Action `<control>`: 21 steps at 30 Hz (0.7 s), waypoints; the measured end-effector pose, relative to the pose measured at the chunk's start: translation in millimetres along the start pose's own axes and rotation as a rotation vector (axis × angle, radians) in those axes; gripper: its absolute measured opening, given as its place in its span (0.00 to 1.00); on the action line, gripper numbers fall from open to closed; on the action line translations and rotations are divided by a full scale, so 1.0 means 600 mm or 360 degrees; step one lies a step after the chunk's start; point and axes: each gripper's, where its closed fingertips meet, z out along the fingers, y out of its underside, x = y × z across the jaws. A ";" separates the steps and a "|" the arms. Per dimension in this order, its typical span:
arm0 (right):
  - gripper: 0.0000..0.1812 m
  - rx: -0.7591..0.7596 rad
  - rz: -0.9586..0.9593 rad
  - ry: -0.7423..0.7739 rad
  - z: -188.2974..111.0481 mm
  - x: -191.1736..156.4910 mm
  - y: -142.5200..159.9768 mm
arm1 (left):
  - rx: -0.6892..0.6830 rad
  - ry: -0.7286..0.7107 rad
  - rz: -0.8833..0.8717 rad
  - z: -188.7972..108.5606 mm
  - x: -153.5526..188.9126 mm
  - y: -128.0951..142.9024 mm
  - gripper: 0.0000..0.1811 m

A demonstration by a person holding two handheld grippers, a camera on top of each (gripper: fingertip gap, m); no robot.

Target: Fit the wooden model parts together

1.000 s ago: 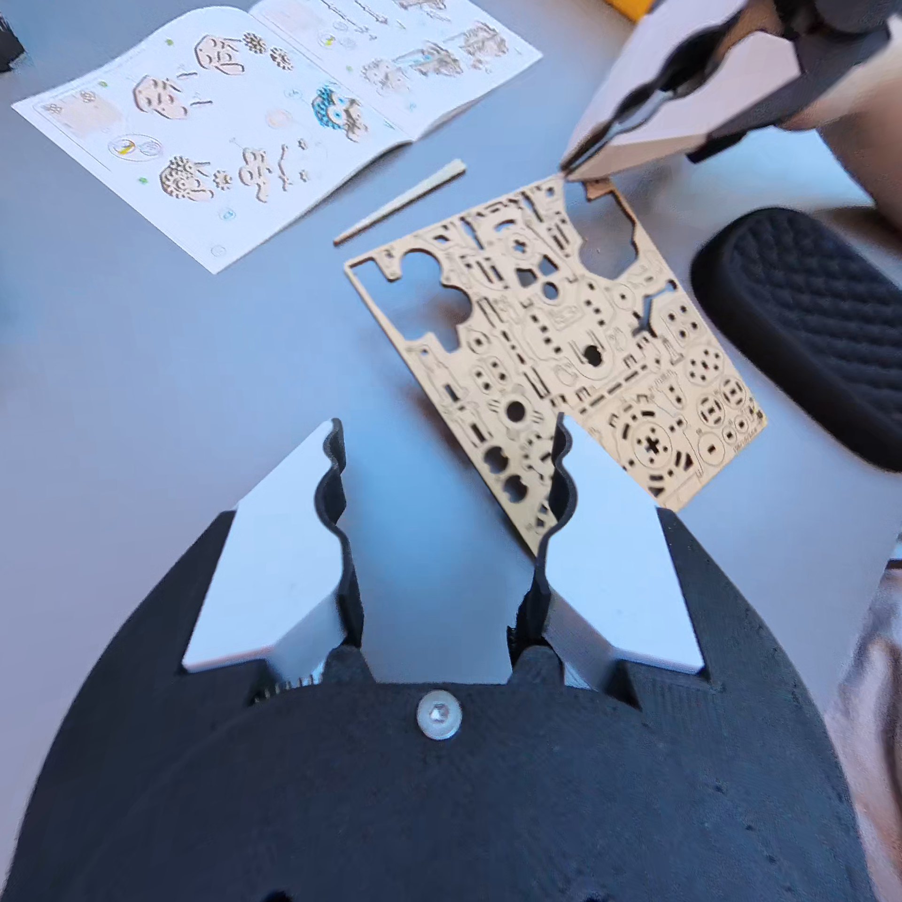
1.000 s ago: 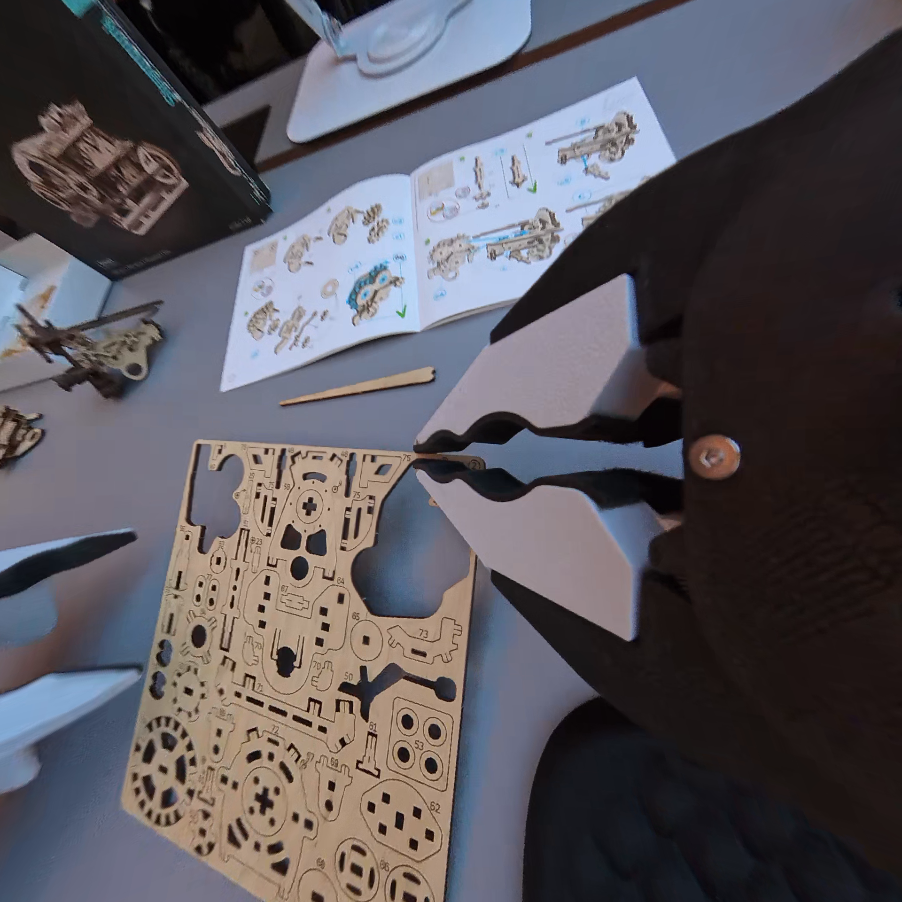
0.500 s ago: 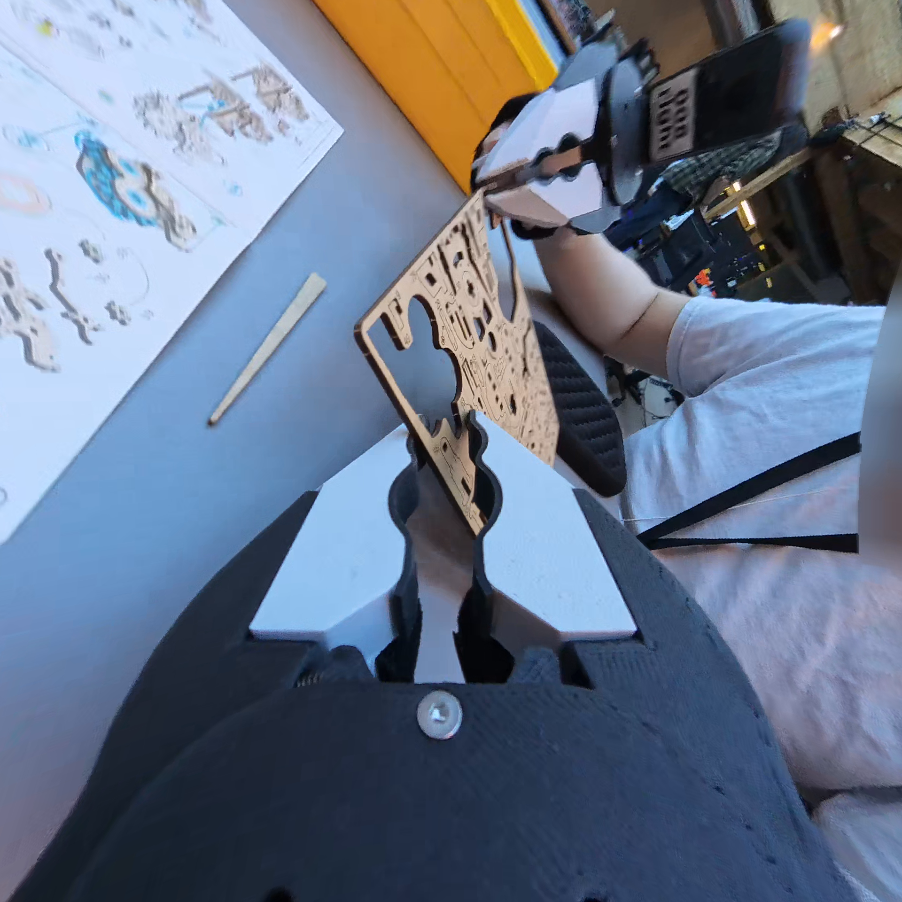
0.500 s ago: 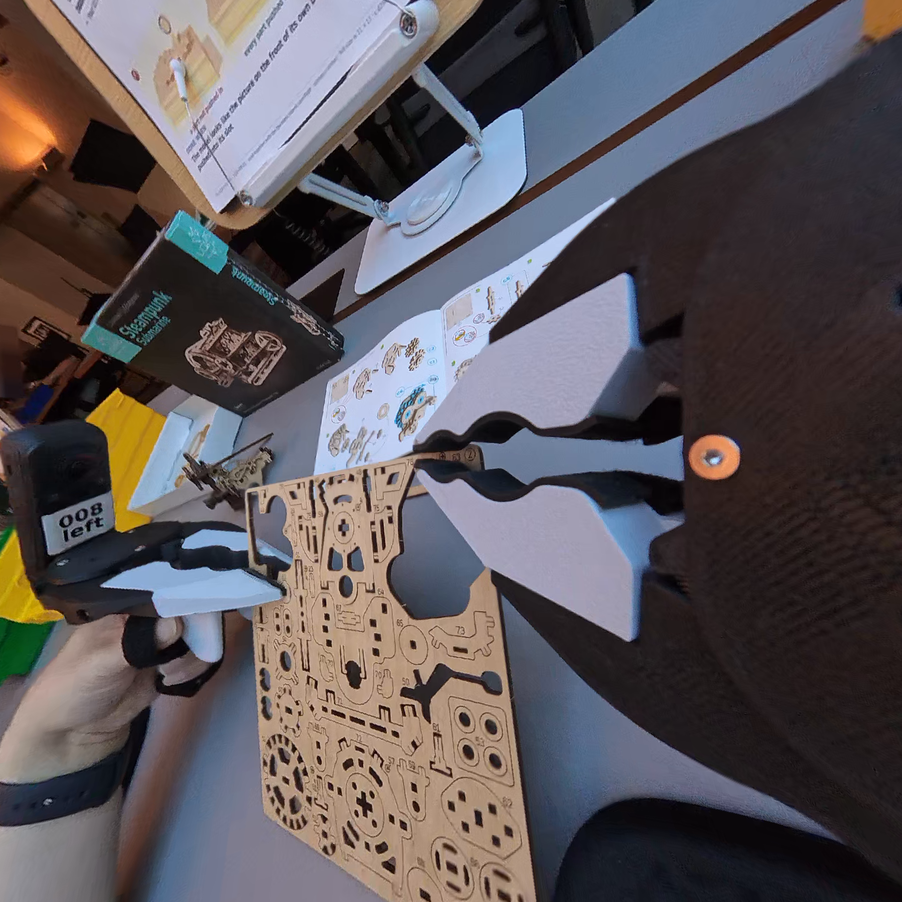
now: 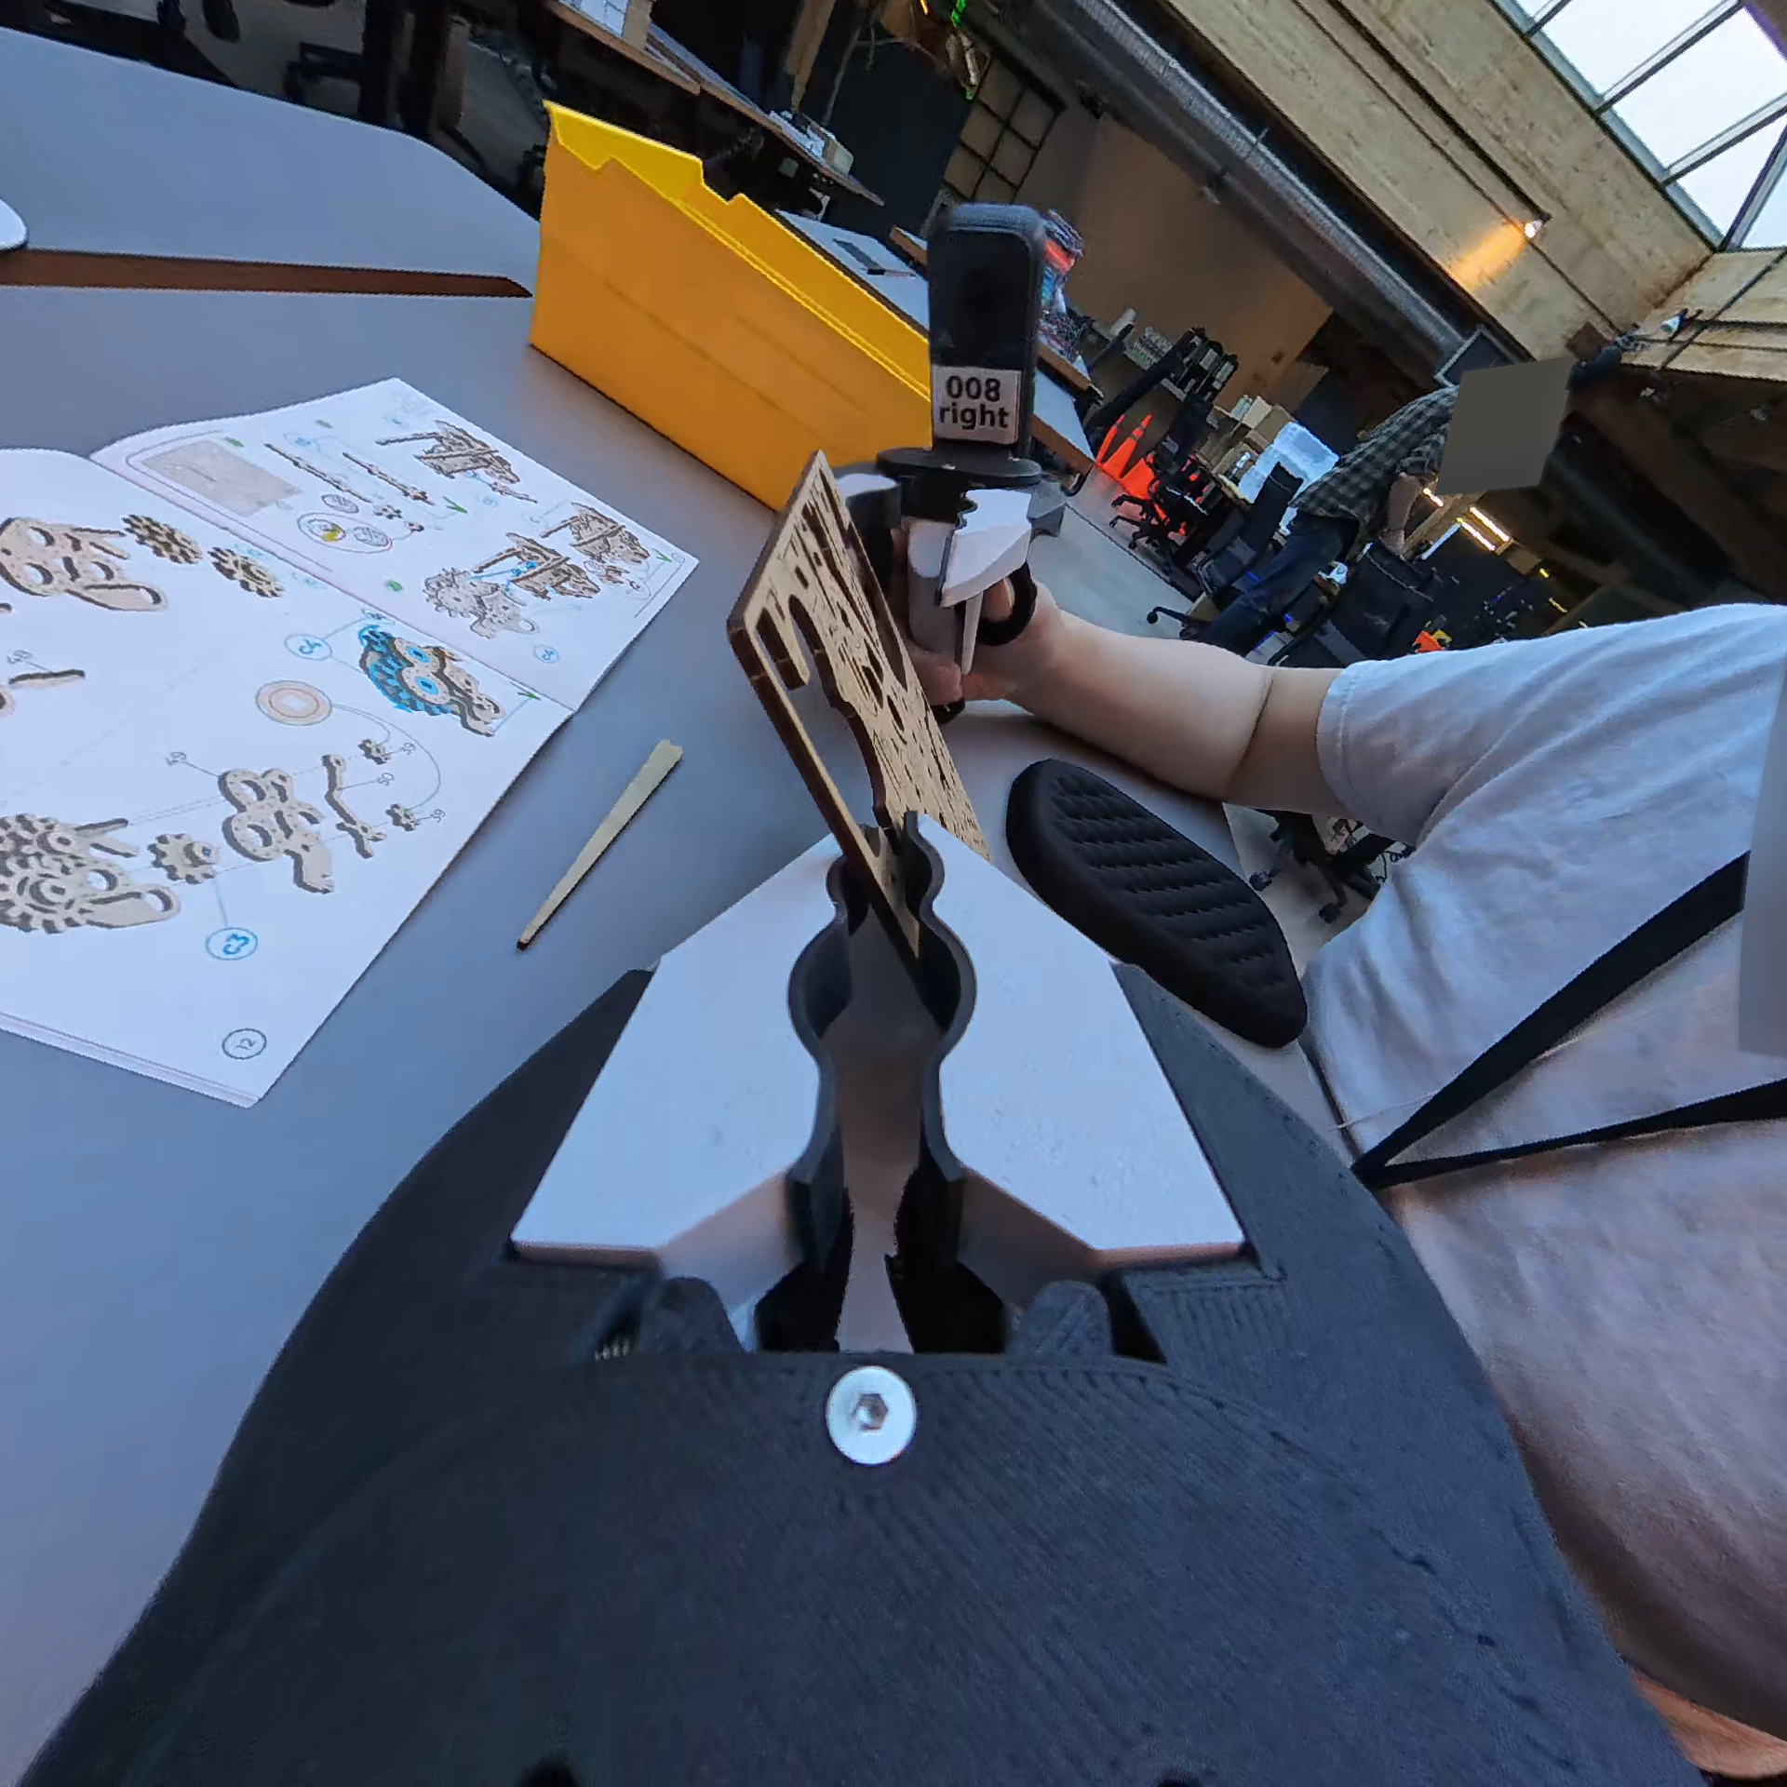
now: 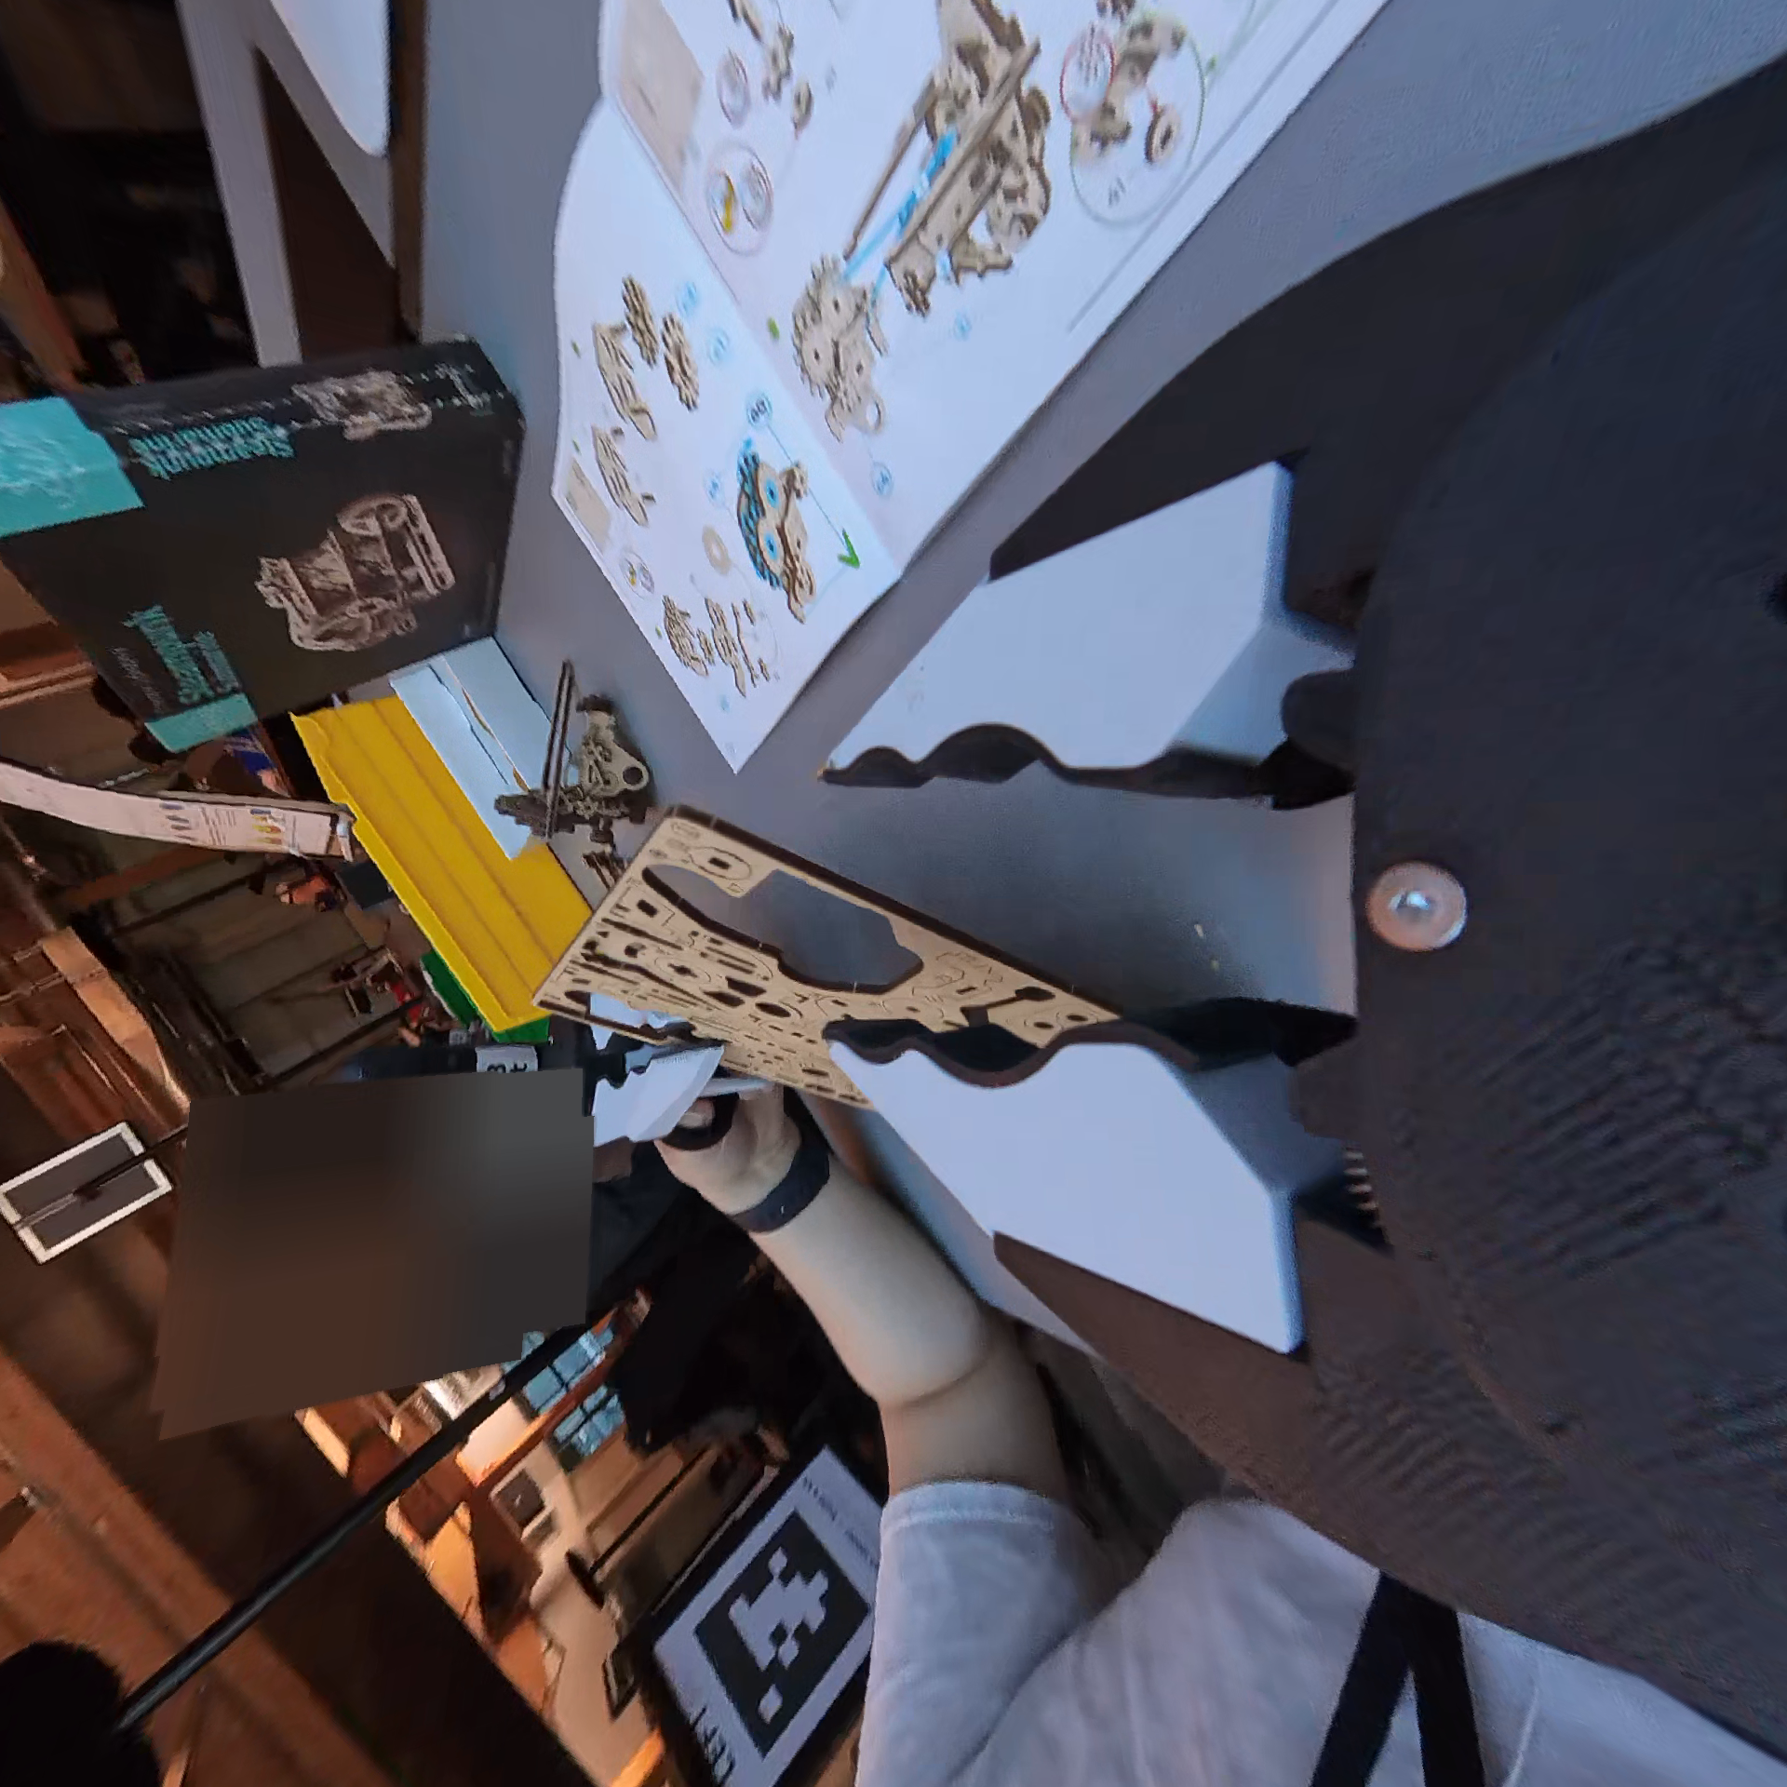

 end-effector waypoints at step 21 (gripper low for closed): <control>0.00 0.0031 0.0270 -0.0396 -0.011 -0.027 0.000 | -0.0121 0.0175 -0.0171 0.029 0.008 0.039 0.01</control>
